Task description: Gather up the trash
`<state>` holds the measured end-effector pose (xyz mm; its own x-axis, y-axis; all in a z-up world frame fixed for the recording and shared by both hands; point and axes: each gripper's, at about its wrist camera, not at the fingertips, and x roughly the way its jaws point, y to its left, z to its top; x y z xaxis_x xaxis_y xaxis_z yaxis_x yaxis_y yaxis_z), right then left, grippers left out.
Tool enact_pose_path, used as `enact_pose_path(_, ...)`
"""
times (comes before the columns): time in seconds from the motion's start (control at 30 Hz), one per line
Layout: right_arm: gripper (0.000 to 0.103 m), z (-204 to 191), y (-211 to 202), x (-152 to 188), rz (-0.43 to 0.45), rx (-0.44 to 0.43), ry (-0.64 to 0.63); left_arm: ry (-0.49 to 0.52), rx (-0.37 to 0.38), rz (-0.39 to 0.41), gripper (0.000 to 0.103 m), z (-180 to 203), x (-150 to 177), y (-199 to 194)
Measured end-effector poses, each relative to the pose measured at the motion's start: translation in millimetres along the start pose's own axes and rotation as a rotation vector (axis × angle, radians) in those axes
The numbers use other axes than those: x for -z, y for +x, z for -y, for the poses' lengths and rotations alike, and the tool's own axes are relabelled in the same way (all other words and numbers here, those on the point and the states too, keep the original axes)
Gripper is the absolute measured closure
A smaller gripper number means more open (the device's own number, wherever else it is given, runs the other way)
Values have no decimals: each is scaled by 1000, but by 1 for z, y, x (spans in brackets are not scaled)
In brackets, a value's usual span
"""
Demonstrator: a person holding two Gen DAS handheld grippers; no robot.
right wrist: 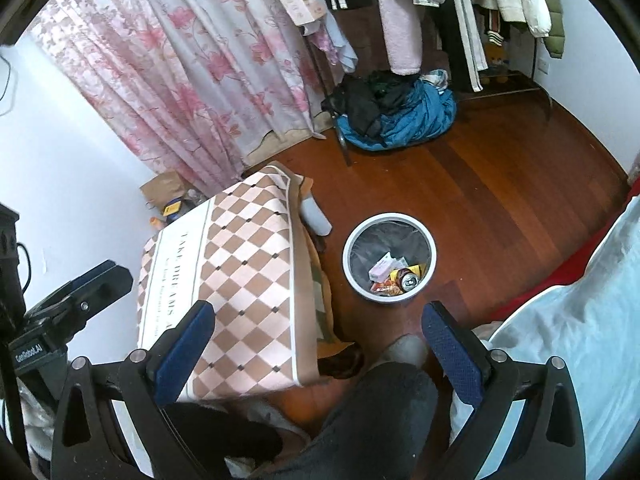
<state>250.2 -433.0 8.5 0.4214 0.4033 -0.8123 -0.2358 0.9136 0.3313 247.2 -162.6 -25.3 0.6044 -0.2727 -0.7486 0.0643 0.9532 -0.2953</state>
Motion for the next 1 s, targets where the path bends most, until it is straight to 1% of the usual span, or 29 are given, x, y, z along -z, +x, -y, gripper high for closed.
enact_pose_path(0.1,0,-2,-6,-1,-5,-10,-8,-12,25,-9,5,1,0,-5)
enact_pose_path(0.3,0,0,-12,-3,-19,-28,-5,-14,40,-8,5,4,2,-9)
enact_pose_path(0.5,0,5,-11,-2,-38,-24,-9,-20,43,-11,5,5,3,-10)
enact_pose_path(0.57,0,4,-9,-2,-40,-19,-13,-25,40,-14,0,7,3,-9)
enact_pose_path(1.0,0,2,-7,-1,-44,-21,-10,-40,43,-22,0,12,7,-4)
